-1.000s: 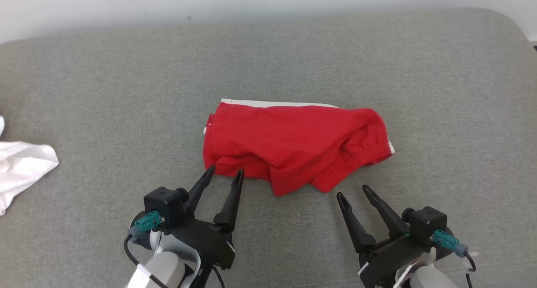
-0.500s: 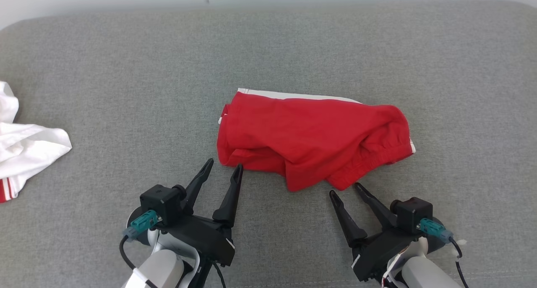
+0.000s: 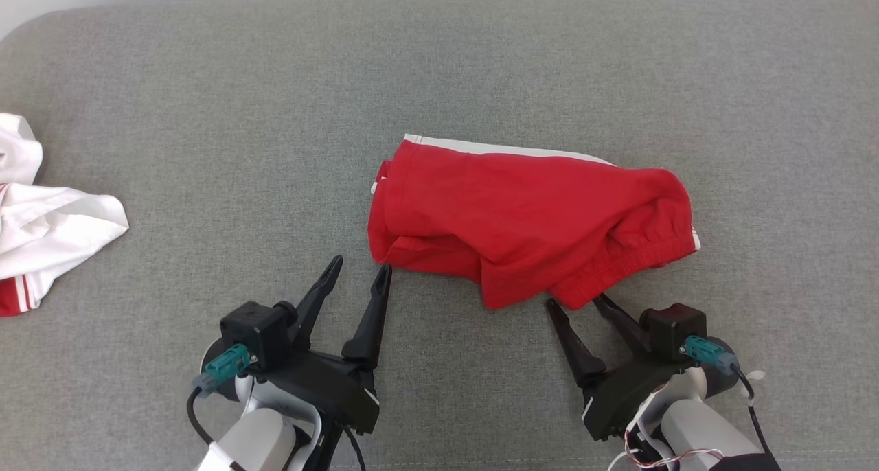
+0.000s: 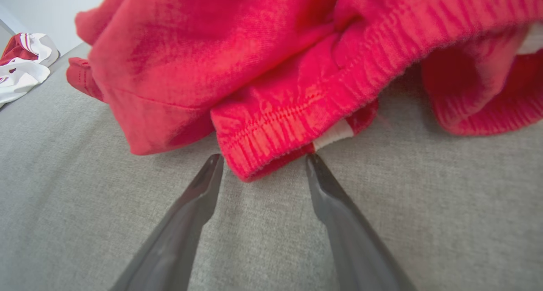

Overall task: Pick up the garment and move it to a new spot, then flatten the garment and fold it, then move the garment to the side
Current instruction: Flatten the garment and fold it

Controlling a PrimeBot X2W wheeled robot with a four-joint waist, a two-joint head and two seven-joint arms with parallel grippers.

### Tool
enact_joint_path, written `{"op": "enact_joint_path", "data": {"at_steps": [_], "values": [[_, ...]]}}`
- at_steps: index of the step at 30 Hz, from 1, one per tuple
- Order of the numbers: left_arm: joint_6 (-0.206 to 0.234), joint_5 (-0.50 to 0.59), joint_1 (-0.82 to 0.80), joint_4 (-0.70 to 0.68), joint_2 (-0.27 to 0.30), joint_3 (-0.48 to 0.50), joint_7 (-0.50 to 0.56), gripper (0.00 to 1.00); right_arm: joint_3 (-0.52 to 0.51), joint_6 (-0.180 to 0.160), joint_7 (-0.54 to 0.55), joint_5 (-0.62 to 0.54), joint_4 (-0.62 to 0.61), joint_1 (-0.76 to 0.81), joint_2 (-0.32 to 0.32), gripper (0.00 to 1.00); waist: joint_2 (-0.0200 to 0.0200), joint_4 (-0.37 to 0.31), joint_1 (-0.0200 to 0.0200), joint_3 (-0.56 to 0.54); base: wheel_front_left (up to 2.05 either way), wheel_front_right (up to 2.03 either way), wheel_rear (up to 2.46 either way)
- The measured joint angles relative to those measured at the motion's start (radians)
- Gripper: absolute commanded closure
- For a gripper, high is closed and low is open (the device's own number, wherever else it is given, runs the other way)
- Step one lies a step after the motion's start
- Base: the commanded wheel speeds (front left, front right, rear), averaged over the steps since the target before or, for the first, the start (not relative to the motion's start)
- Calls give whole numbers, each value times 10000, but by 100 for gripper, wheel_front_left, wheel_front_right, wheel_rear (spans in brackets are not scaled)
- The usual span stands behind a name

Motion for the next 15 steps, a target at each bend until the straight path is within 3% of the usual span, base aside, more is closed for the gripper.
{"op": "enact_joint_path", "data": {"at_steps": [13, 14, 15], "values": [[15, 4, 117, -65, 0, 33, 0, 0, 54, -88, -121, -178, 374, -263, 75, 2, 0, 78, 0, 34, 0, 0, 0], [15, 6, 117, -65, 0, 36, 0, 0, 54, -88, -121, -178, 391, -269, 77, 16, 0, 80, 0, 29, 0, 0, 0], [15, 6, 118, -65, 0, 38, 0, 0, 56, -88, -123, -182, 403, -277, 79, 52, 0, 80, 0, 22, 0, 0, 0]]}}
